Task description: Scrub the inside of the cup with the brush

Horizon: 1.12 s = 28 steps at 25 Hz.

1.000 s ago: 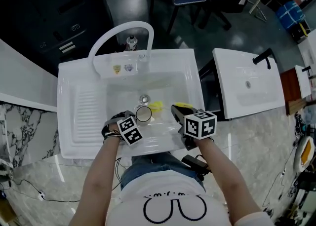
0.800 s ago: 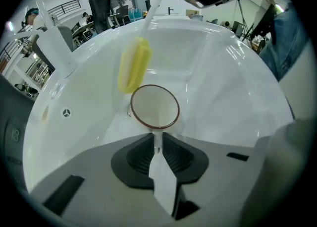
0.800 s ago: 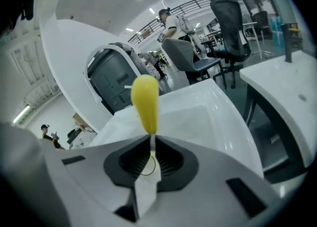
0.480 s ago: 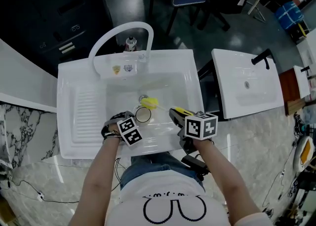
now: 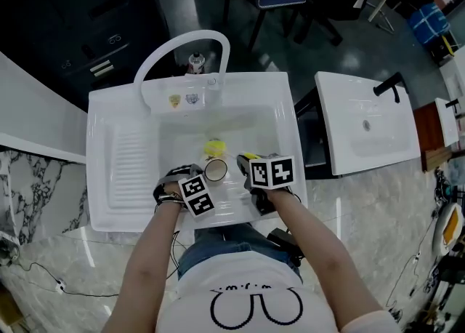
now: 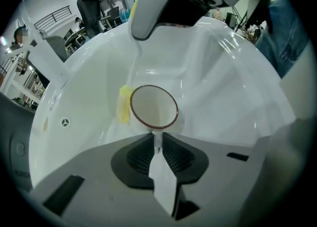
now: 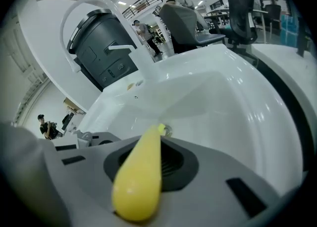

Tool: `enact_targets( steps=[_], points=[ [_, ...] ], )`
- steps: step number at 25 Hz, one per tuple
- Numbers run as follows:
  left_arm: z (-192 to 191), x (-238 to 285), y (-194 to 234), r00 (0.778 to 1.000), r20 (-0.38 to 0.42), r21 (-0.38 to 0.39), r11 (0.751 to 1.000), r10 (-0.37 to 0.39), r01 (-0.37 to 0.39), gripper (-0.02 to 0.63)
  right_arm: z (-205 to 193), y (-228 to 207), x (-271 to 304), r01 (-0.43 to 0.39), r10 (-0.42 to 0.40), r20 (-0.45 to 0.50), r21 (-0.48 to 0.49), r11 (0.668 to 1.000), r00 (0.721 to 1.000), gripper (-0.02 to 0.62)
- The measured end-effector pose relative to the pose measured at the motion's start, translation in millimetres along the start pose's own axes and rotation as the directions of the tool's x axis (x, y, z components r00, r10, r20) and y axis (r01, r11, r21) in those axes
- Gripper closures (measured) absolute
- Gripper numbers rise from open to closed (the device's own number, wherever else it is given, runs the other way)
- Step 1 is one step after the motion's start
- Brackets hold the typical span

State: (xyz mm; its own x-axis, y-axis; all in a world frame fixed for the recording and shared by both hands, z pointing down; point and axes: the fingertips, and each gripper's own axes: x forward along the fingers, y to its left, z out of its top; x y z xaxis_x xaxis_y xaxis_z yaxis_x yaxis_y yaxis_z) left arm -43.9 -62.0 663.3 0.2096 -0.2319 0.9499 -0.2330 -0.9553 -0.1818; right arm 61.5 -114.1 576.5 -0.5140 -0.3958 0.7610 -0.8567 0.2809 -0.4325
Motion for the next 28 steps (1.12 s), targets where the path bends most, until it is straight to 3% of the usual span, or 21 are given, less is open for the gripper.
enact_targets(
  steps=[6,13,17,22,28],
  points=[
    [2.5,-0.6,-2.4,1.000,-0.003,0.020,1.000,0.004,-0.004,0.543,3.7,2.7,3.8,0.006,-0.006,0.000,0.006,1.000,1.000,0.557],
    [4.3,0.5,-0.2,1.000,-0.003,-0.001,1.000,0.000,0.000,0.543,6.7,34.9,-55.0,-0.018,0.029,0.052,-0.198,0.980,0.998,0.557],
    [5.3,0.7,1.4,1.000,-0.007,-0.009,1.000,-0.004,0.004,0.543,0.0,50.5,-74.3,-0.022,0.038,0.055,-0.258,0.966,0.998,0.557],
    [7.0,-0.3,2.9,1.000,-0.011,-0.012,1.000,0.005,-0.005,0.543,-0.7,54.3,-56.5,0.015,-0.003,0.035,-0.331,0.944,0.999,0.557],
    [9.9,-1.5,1.5,1.000,-0.024,0.038,0.999,0.004,-0.003,0.542,3.1,46.7,-18.5,0.023,-0.034,-0.024,-0.375,0.927,0.999,0.557]
  ],
)
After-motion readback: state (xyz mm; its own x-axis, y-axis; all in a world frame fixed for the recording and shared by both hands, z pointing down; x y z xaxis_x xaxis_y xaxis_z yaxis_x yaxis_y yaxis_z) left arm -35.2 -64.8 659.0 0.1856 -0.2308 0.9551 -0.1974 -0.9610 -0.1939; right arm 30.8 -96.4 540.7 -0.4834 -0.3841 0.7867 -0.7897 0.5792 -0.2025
